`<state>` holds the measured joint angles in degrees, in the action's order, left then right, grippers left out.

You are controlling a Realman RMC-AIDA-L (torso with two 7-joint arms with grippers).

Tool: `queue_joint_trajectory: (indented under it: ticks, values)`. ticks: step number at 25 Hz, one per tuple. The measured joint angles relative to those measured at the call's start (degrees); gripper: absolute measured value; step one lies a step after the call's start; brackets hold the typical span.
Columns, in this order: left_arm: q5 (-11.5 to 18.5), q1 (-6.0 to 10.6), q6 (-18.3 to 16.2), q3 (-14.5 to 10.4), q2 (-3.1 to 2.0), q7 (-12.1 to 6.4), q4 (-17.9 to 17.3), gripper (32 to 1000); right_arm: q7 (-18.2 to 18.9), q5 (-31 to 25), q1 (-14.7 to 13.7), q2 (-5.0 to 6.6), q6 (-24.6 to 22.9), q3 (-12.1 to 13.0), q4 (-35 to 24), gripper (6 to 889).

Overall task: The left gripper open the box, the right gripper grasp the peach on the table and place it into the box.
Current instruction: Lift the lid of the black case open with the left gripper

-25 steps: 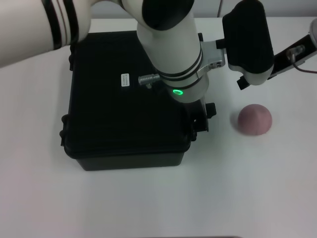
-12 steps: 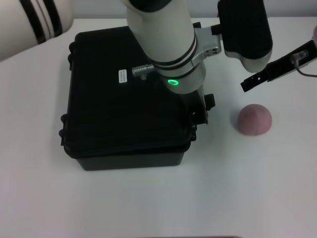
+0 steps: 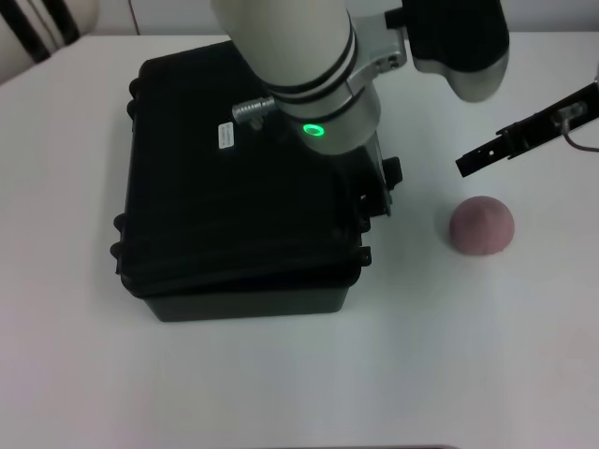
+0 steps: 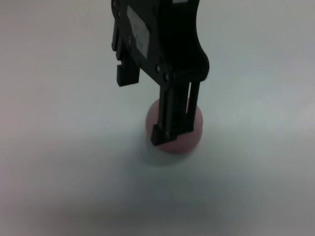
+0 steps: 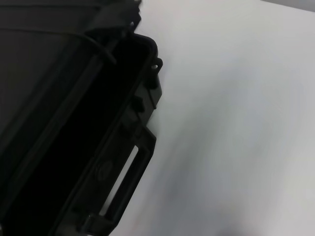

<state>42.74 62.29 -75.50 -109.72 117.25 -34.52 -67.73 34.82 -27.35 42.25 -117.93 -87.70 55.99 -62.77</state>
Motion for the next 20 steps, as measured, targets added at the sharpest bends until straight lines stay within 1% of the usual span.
queue_joint_trajectory:
  ticks: [1, 4, 8, 12, 16, 18, 20]
  values:
    - [-0.55, -0.48, -0.93, 0.93, 0.0, -0.22, -1.24, 85, 0.09, 0.0, -0.03, 0.0, 0.02, 0.0, 0.01, 847]
    - [-1.03, -1.31, -2.24, 2.04, -0.01, -0.41, -3.01, 84, 0.19, -0.01, -0.23, -0.01, 0.07, 0.0, 0.03, 847]
    - [-2.18, -2.89, -3.85, 3.95, 0.0, -0.48, -5.94, 82, 0.2, -0.04, -0.44, 0.04, 0.08, 0.0, -0.16, 847]
    - [-2.35, -3.87, -5.7, 5.66, -0.02, -0.84, -8.3, 81, 0.63, -0.06, -0.47, 0.07, 0.08, 0.0, 0.09, 847]
    - [-2.57, -5.31, -8.14, 8.47, -0.07, -1.63, -11.3, 81, 0.97, -0.08, -0.47, 0.03, 0.08, 0.0, 0.13, 847]
    - [-2.72, -6.27, -9.95, 10.68, -0.07, -2.48, -13.31, 82, 1.16, -0.08, -0.46, 0.0, 0.08, 0.0, 0.17, 847]
    - [-2.72, -6.8, -10.85, 11.68, -0.08, -3.03, -14.26, 82, 1.41, -0.08, -0.46, -0.06, 0.11, 0.0, 0.19, 847]
